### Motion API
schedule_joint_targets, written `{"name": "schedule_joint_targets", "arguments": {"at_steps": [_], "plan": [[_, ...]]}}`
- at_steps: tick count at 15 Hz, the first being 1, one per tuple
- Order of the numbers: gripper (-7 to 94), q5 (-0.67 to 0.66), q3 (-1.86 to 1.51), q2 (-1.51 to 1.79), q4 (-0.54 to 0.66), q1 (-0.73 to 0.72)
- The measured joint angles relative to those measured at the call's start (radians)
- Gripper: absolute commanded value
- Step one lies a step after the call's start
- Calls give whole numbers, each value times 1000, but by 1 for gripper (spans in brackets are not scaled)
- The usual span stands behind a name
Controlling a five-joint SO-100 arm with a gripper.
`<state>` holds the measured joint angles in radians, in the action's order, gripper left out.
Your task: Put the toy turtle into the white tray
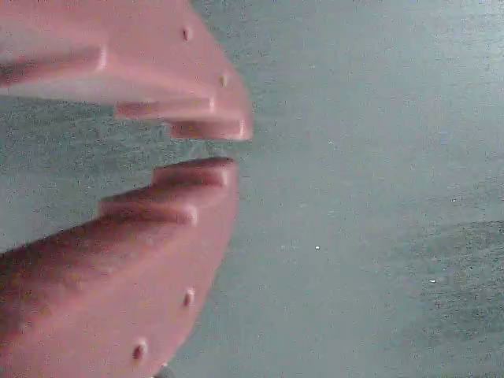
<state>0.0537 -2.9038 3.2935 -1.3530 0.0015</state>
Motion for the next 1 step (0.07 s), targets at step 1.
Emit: {"name": "schedule_joint_targets", "arguments": {"at_steps": [1], "plan": [[-1,0,0,0,0,0]]}}
